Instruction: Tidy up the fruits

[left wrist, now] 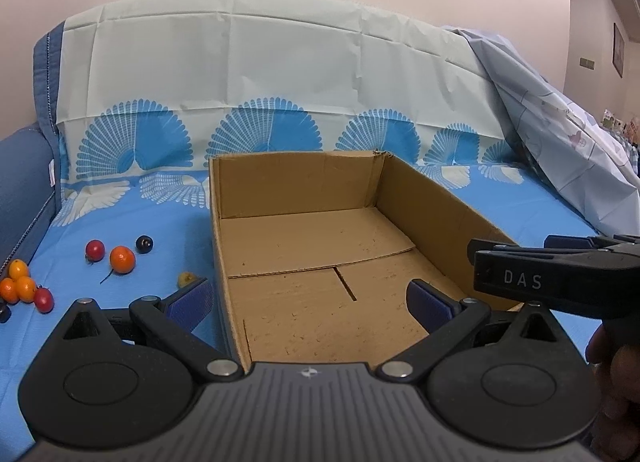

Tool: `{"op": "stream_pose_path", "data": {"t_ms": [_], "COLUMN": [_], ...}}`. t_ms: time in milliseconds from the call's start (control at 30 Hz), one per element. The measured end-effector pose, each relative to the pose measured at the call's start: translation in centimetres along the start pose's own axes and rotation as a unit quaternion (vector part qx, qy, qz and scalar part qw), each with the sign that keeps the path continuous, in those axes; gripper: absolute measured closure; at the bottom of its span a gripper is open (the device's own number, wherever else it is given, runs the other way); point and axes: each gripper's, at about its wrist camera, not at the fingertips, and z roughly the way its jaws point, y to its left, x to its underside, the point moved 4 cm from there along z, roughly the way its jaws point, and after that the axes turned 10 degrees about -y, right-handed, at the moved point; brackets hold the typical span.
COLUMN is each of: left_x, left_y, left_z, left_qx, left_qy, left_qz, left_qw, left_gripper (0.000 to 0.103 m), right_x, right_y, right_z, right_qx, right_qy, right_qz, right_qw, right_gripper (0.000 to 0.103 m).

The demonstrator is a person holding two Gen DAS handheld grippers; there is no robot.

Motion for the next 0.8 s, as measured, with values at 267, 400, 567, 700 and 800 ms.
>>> {"op": "stream_pose_path", "data": {"t_ms": [267,400,567,700,800], "left_x": [-0.3,-0.5,-0.6,-0.8,-1.3], "left_y": [-0.2,-0.6,-0.9,-1.1,-0.9], "left_z": [-0.3,-0.6,-1.1,-1.6,-2.2], "left_qx": [0.007,0.013,0.028,0.046,0.063], "left_qy": [-0.006,-0.013,-0.023,-0.035,-0.054], "left_qz": [0.006,0.016,0.026,0.035,0.050], "left_qw": [0.9999,0.9997,0.9990,0.9977,0.9953], "left_gripper": [0.000,0.000,0.000,0.009,0.035], "right_x": [-0.4,-0.5,-0.5,-0.8,-0.9], "right_y": [-0.1,-0.1,0.0,0.4,0.9], "right_z": [-0.1,-0.2,-0.2,-0.6,-1.0], "right_qx": [0.004,0.005,0.007,0.005,0.006], "right_qy": [-0.033,-0.038,-0.028,-0.033,-0.044], "right_qz": [-0.004,0.013,0.034,0.039,0.032], "right_qw": [0.999,0.999,0.999,0.999,0.999], "right_gripper": [0.029,0.038,0.051,0.056,0.056]}}
